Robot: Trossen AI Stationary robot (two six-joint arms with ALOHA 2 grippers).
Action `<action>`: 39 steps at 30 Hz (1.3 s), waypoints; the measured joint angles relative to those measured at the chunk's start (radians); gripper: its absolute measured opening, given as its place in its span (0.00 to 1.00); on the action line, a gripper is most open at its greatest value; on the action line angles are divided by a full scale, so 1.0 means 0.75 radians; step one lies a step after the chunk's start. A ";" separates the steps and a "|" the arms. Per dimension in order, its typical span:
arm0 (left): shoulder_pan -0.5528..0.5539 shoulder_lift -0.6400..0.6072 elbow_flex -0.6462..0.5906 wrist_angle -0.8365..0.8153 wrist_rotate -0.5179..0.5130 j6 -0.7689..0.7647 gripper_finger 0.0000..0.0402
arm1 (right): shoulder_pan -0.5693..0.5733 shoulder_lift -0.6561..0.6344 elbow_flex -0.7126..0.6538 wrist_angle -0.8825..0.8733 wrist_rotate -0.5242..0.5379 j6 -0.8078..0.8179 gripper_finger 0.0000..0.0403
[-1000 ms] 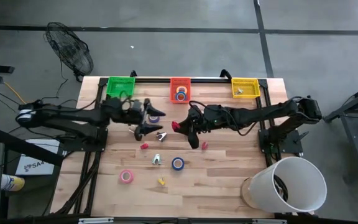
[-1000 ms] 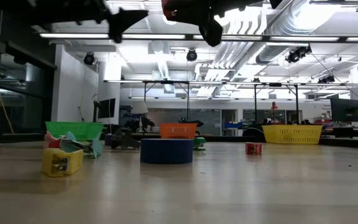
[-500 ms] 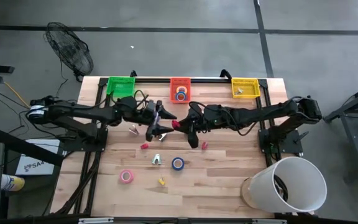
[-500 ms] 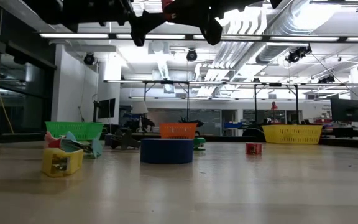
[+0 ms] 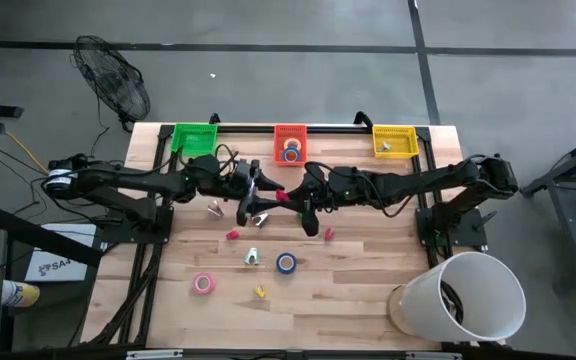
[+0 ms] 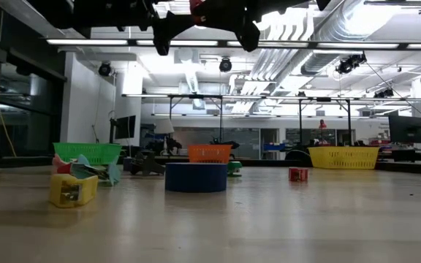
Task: Pick and place Stapler, Stapler remover, tape
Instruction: Put the bottom right red stapler into the green bin
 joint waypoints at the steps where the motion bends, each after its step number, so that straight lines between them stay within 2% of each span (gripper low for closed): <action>1: 0.000 0.000 0.000 0.000 -0.002 0.000 0.54 | 0.000 0.000 0.000 0.000 0.000 0.000 0.17; 18: 0.000 0.000 -0.001 0.000 0.008 0.014 0.17 | 0.000 0.000 0.000 -0.001 0.026 -0.004 0.17; 27: 0.000 -0.001 -0.001 0.000 0.014 0.014 0.18 | 0.001 0.000 -0.001 -0.002 0.012 -0.004 0.18; 33: -0.001 -0.001 -0.001 0.000 0.017 0.010 0.19 | 0.000 0.000 -0.001 -0.025 0.014 0.057 0.28; 39: 0.002 -0.002 -0.002 0.000 -0.005 0.017 0.18 | -0.008 -0.011 -0.002 -0.155 0.007 0.123 0.40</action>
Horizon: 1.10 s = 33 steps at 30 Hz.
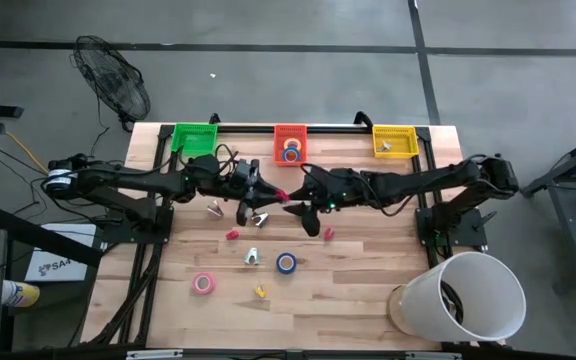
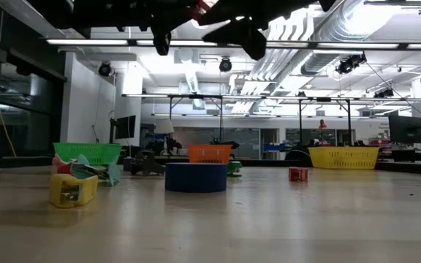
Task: Pick and place Stapler, Stapler remover, tape
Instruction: Put the bottom right red stapler into the green bin
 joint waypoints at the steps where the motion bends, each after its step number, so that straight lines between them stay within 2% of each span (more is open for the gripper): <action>1: 0.008 0.000 0.000 -0.001 -0.008 0.006 0.18 | -0.005 -0.010 0.000 -0.038 -0.008 0.018 0.42; 7: 0.092 -0.003 0.000 -0.073 -0.010 0.012 0.18 | -0.024 -0.082 0.000 -0.282 -0.022 0.115 0.48; 13: 0.233 -0.007 0.000 -0.213 0.017 0.046 0.18 | -0.025 -0.164 0.000 -0.482 -0.012 0.118 0.48; 18: 0.370 -0.007 0.000 -0.330 0.028 0.078 0.18 | -0.025 -0.207 0.000 -0.621 0.055 0.119 0.49; 33: 0.843 -0.018 0.000 -0.619 0.016 0.114 0.18 | -0.025 -0.211 -0.002 -0.860 0.195 0.174 0.49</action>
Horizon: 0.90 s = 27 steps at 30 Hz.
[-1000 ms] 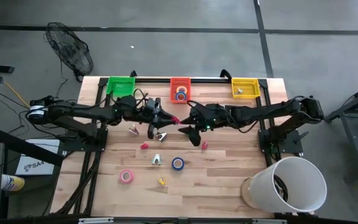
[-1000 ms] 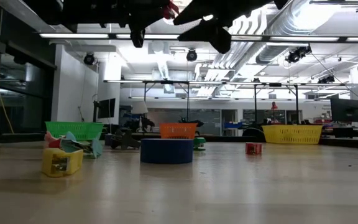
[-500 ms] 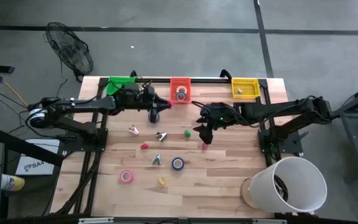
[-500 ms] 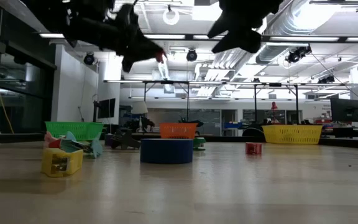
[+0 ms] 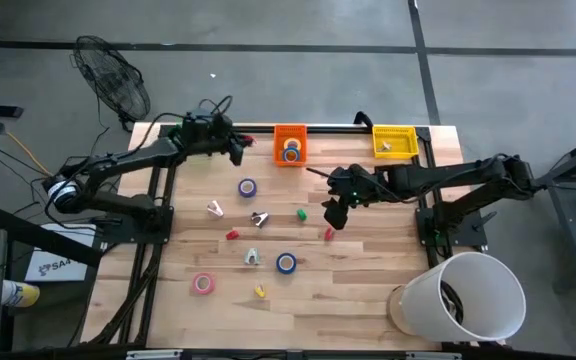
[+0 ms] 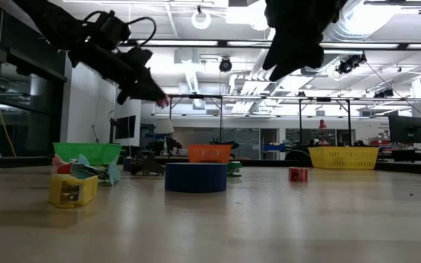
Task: Pick and place Stapler, Stapler remover, tape
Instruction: Put the bottom right red stapler into the green bin
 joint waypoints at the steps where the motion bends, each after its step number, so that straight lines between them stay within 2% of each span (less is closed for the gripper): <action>1: 0.029 -0.003 0.000 -0.022 -0.008 0.000 0.18 | 0.000 0.000 0.000 -0.002 0.022 0.000 0.49; 6: 0.171 -0.005 0.000 -0.166 -0.074 0.001 0.19 | -0.001 0.000 0.000 -0.007 0.115 0.051 0.49; 13: 0.310 -0.005 0.000 -0.426 -0.252 0.050 0.19 | -0.001 0.000 0.000 -0.007 0.228 0.120 0.49; 19: 0.368 -0.005 0.000 -0.502 -0.408 0.110 0.19 | -0.002 0.000 0.000 -0.007 0.284 0.191 0.49; 27: 0.395 0.007 0.000 -0.562 -0.534 0.137 0.19 | -0.032 0.000 0.000 -0.008 0.272 0.250 0.49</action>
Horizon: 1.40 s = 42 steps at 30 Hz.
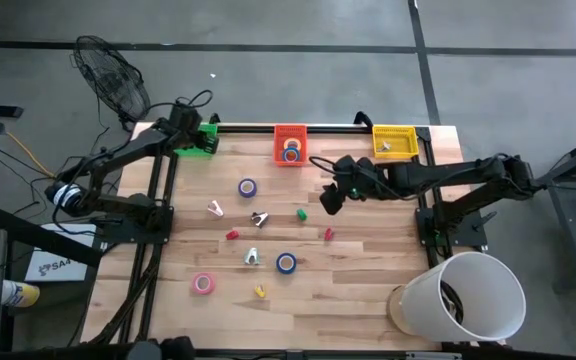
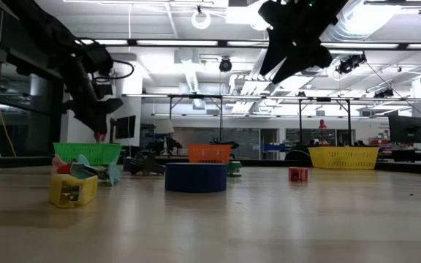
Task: Pick and place Stapler, Stapler remover, tape
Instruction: Put the bottom right red stapler into the green bin, then put the pink tape into the orange bin
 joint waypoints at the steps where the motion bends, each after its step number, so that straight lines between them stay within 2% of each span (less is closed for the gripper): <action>1: 0.000 0.001 0.000 -0.009 -0.001 0.013 0.19 | -0.004 0.000 0.000 0.000 -0.002 0.005 0.49; 10: -0.001 0.015 0.000 -0.018 0.002 0.028 0.20 | -0.012 0.000 0.000 0.000 -0.018 0.027 0.49; 24: -0.001 0.016 0.000 -0.019 0.011 0.027 0.46 | -0.011 0.000 0.000 0.000 -0.031 0.028 0.49; 31: -0.001 -0.003 0.000 0.023 0.176 0.031 0.49 | -0.011 0.000 0.000 -0.008 -0.083 0.022 0.49; 38: -0.001 -0.077 0.000 0.063 0.364 0.145 0.49 | -0.011 0.000 0.000 -0.012 -0.131 0.016 0.49; 42: -0.001 -0.137 0.000 0.040 0.566 0.259 0.49 | -0.011 0.000 0.000 -0.012 -0.145 0.014 0.49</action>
